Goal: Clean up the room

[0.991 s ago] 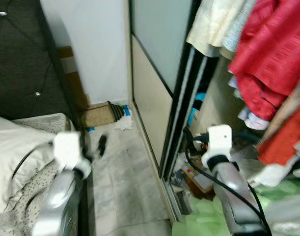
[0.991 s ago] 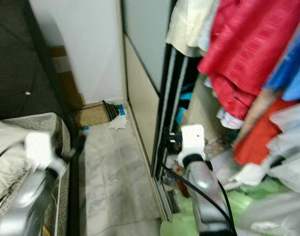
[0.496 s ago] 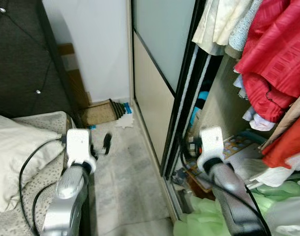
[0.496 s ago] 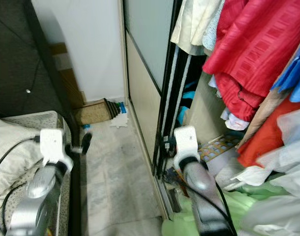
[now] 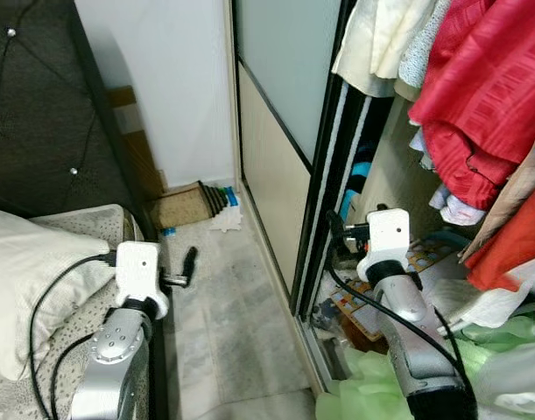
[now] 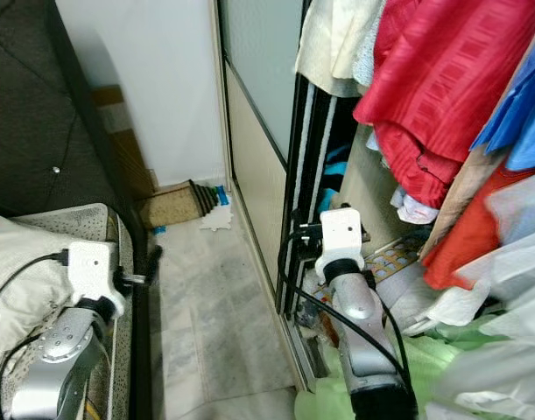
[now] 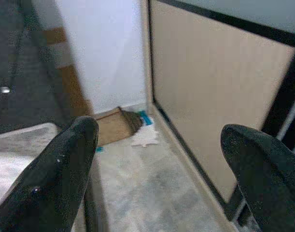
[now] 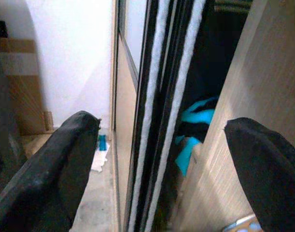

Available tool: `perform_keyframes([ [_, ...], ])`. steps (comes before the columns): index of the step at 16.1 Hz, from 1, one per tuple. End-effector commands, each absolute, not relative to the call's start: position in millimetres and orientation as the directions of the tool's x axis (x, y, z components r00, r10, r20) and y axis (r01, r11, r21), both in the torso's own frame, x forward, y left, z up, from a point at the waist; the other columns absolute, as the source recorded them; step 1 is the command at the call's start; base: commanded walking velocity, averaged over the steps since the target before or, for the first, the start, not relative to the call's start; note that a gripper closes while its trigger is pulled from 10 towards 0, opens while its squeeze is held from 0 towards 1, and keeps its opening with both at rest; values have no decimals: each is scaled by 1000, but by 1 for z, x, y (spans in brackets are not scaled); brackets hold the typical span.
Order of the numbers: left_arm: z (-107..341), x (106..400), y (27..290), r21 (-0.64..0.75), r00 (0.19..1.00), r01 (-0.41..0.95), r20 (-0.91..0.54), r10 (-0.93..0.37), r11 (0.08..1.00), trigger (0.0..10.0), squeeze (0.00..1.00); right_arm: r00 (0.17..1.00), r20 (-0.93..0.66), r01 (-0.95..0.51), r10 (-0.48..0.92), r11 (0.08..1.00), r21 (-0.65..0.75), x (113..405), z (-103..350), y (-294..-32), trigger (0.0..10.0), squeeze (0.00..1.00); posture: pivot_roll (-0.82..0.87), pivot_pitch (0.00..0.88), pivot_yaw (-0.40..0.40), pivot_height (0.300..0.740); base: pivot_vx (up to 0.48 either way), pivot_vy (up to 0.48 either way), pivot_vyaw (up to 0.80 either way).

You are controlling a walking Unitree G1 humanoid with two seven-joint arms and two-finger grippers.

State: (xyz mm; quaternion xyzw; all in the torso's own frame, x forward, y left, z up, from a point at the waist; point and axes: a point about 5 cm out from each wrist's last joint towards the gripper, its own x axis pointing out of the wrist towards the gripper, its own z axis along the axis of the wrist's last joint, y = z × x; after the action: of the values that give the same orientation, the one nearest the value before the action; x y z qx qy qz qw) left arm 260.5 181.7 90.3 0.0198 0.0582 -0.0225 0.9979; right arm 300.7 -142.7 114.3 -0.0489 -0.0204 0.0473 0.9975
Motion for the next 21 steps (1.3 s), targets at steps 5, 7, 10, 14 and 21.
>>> perform_keyframes([
  [5,74,262,191,51,986,-1,-165,9,999,10000,0,998,-9,-59,58,995,-84,296,96,-157,10000,0,-17,0,-2,740,0,0,0],
  [7,69,260,197,108,985,9,-172,9,994,10000,0,998,-39,-56,54,995,-77,289,88,-167,10000,0,-16,0,-9,740,0,0,0],
  [10,61,245,208,124,984,-13,-172,34,992,10000,0,995,-84,-55,45,992,-115,261,74,-188,10000,0,-32,0,-13,740,0,0,0],
  [14,57,223,206,98,985,-1,-171,18,995,10000,0,990,-123,-86,67,984,-158,240,71,-200,10000,0,-44,0,-20,740,0,0,0],
  [21,59,213,199,81,988,-7,-150,19,997,10000,0,989,-114,-111,97,986,-122,235,75,-178,10000,0,-55,0,0,740,0,0,0],
])
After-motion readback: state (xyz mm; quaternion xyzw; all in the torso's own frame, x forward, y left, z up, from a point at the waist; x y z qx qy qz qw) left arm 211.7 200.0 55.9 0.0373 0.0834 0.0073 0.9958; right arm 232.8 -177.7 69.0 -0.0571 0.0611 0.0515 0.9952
